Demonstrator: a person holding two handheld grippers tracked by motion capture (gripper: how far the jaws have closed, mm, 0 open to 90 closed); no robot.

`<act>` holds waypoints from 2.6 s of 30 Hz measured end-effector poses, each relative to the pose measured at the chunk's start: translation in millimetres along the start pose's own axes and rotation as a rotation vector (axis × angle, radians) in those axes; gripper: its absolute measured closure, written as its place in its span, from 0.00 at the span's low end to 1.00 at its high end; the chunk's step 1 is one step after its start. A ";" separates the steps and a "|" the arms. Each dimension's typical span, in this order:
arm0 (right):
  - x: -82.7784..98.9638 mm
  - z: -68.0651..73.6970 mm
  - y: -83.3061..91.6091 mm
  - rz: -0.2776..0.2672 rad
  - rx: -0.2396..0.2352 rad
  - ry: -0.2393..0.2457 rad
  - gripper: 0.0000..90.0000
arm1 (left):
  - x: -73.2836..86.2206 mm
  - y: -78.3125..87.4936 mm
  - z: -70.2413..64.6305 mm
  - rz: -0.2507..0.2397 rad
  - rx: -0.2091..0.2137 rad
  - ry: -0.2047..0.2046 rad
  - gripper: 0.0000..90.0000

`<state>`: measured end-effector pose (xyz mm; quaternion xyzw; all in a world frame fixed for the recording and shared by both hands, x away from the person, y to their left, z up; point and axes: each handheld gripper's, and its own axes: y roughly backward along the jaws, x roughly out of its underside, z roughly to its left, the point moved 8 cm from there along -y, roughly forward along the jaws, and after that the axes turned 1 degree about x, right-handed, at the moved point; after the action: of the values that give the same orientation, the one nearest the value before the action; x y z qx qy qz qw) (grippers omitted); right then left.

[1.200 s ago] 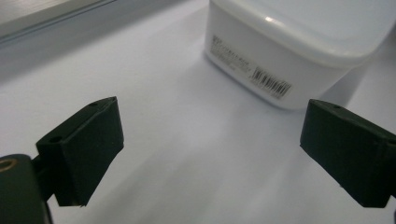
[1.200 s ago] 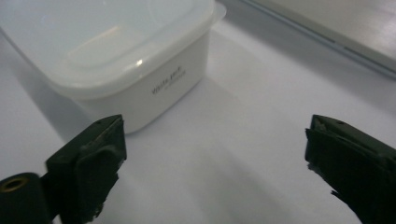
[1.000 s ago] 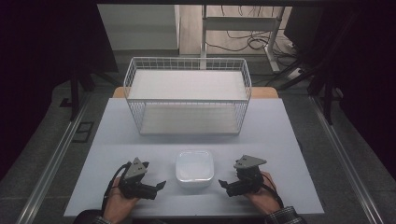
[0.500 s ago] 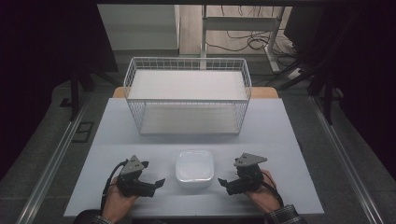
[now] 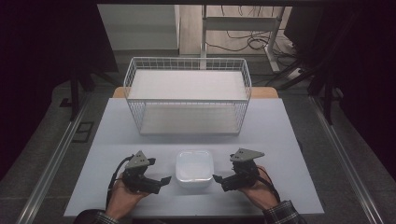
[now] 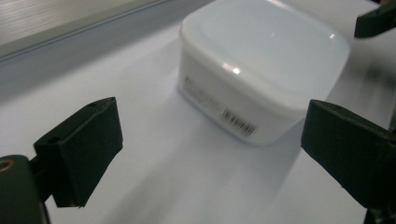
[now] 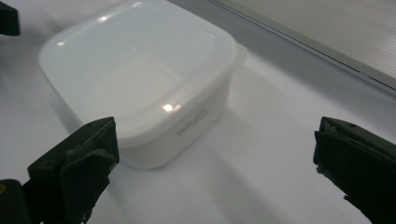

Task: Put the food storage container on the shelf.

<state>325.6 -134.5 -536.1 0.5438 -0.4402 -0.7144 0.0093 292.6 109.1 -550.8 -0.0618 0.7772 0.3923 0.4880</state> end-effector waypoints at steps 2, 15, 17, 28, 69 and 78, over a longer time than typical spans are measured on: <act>-3.2 4.3 -1.8 0.005 -0.016 -0.008 0.00 | -6.0 -3.7 -2.6 -0.009 0.018 0.007 0.06; -21.8 17.0 -31.5 0.057 -0.081 -0.039 0.00 | -22.5 -46.1 -10.1 0.057 0.069 0.011 0.05; -19.5 17.2 -38.1 0.066 -0.104 -0.069 0.00 | -19.5 -47.6 -11.8 0.053 0.103 0.038 0.04; -10.0 30.6 -28.0 0.095 -0.164 -0.081 0.13 | -8.9 -39.3 -28.8 0.076 0.153 0.044 0.13; -41.4 6.8 -5.7 -0.085 0.059 -0.141 0.85 | -38.3 -13.6 2.2 -0.093 -0.013 0.121 0.88; -62.2 -9.1 -22.1 -0.119 0.079 -0.134 0.85 | -57.9 -17.2 26.3 -0.121 -0.053 0.119 0.87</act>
<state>368.4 -96.1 -502.6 0.5199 -0.4346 -0.7306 -0.0842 349.3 98.3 -519.2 -0.1446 0.7890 0.3784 0.4619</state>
